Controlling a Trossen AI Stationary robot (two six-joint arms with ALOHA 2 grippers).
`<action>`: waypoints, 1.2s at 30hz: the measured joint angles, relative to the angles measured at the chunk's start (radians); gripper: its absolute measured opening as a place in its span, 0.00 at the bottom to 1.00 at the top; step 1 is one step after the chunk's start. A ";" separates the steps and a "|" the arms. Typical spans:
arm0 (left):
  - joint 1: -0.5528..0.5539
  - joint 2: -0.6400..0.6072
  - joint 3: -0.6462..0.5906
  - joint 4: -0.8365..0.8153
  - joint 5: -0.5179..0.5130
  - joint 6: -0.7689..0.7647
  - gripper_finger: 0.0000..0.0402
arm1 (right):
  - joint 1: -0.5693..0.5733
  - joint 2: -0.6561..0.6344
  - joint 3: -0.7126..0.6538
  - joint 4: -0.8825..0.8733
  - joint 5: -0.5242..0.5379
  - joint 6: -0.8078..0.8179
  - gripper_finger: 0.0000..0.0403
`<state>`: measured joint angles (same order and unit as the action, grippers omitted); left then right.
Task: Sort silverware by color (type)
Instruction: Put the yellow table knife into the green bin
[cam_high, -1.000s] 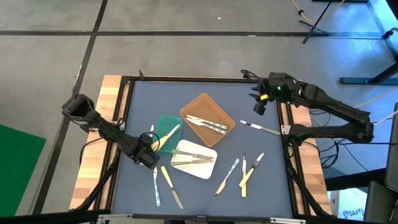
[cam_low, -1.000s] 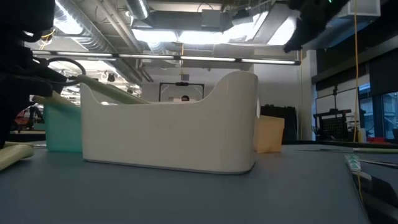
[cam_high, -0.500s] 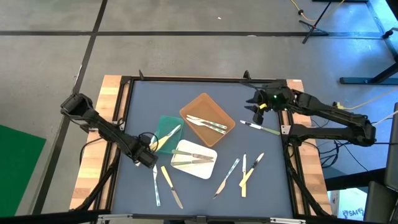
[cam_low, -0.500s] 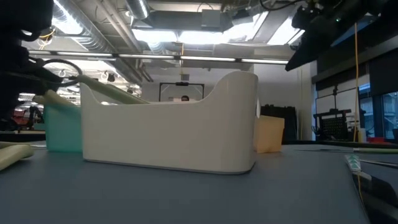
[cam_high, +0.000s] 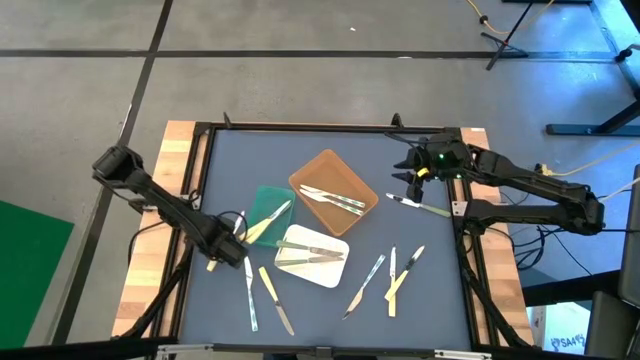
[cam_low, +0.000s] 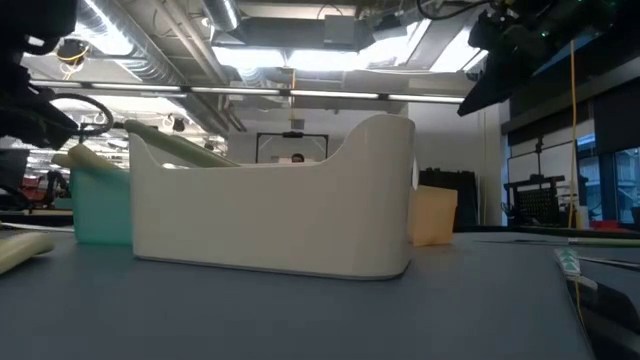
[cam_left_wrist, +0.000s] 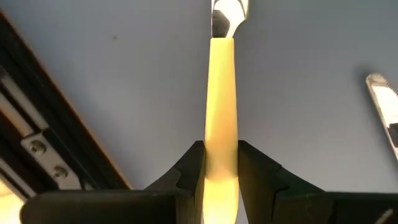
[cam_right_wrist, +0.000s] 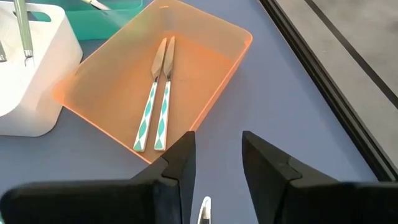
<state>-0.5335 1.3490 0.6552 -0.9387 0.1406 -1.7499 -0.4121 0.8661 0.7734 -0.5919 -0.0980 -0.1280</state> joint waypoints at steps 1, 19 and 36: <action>0.000 -0.010 0.000 -0.003 0.003 -0.002 0.17 | 0.000 0.000 0.000 0.000 0.000 0.000 0.29; 0.000 -0.319 0.002 -0.134 -0.090 -0.110 0.17 | 0.000 0.000 0.000 0.000 0.000 -0.007 0.29; 0.011 -0.523 0.002 0.217 -0.302 0.003 0.17 | 0.000 0.000 0.000 0.000 0.000 -0.008 0.29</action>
<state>-0.5225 0.8257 0.6575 -0.7218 -0.1613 -1.7474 -0.4122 0.8661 0.7734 -0.5919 -0.0978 -0.1360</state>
